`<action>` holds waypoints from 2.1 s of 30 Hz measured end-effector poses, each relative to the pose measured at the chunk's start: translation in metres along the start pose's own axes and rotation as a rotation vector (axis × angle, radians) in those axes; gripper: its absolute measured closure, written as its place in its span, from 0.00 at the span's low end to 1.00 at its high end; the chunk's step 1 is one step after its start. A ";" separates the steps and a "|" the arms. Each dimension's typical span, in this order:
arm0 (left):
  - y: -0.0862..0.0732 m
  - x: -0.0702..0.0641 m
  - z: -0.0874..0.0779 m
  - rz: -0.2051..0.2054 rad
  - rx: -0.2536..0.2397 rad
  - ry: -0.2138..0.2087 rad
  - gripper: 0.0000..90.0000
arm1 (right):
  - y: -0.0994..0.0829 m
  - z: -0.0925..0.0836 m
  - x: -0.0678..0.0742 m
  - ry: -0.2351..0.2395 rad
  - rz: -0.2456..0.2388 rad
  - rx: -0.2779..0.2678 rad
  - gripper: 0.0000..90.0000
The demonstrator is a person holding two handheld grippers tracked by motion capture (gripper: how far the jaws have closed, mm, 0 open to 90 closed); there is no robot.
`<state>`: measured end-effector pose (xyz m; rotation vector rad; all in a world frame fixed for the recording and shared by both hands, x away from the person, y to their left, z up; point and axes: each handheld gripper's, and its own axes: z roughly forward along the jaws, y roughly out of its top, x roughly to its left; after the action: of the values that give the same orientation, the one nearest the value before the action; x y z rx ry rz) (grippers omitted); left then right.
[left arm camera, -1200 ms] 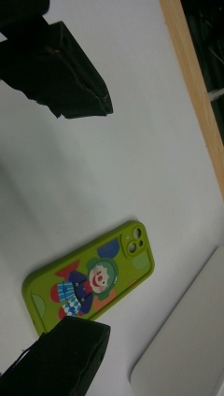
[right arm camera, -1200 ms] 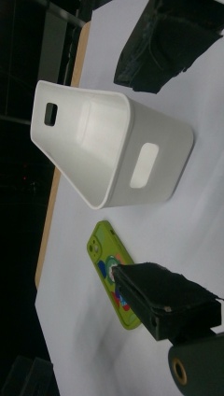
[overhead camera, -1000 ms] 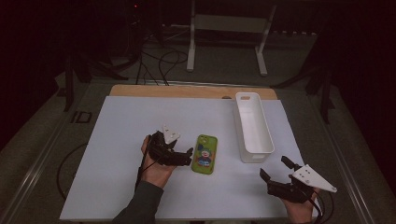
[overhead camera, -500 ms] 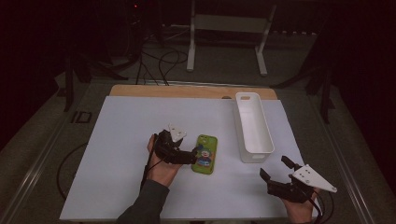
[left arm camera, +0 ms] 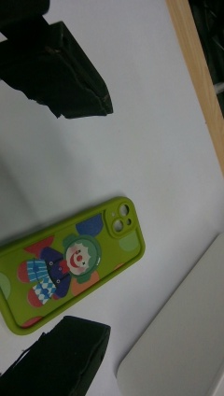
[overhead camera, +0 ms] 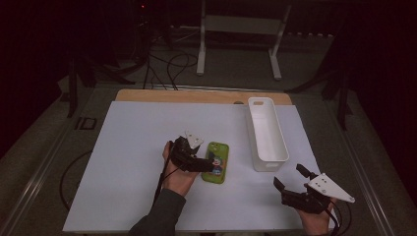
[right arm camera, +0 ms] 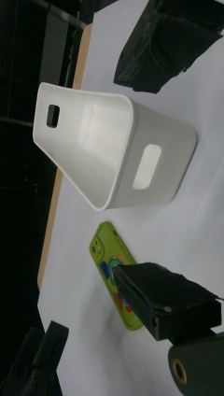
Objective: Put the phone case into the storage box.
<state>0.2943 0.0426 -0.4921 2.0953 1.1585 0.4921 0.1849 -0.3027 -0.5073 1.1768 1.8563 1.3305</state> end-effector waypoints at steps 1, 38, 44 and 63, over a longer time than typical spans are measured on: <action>0.000 -0.001 0.001 -0.003 0.002 0.000 0.00 | 0.000 0.000 0.000 0.000 -0.001 -0.001 0.09; 0.004 -0.028 0.038 0.007 0.055 -0.001 0.00 | 0.000 0.001 -0.001 0.000 0.004 -0.005 0.09; 0.005 -0.032 0.043 0.009 0.061 0.003 0.00 | 0.002 0.002 0.000 0.004 -0.001 -0.008 0.09; 0.004 -0.040 0.057 -0.011 0.098 -0.003 0.00 | 0.002 0.002 0.000 0.001 0.000 -0.013 0.09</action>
<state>0.3102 -0.0147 -0.5287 2.1713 1.2140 0.4345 0.1872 -0.3012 -0.5060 1.1702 1.8452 1.3417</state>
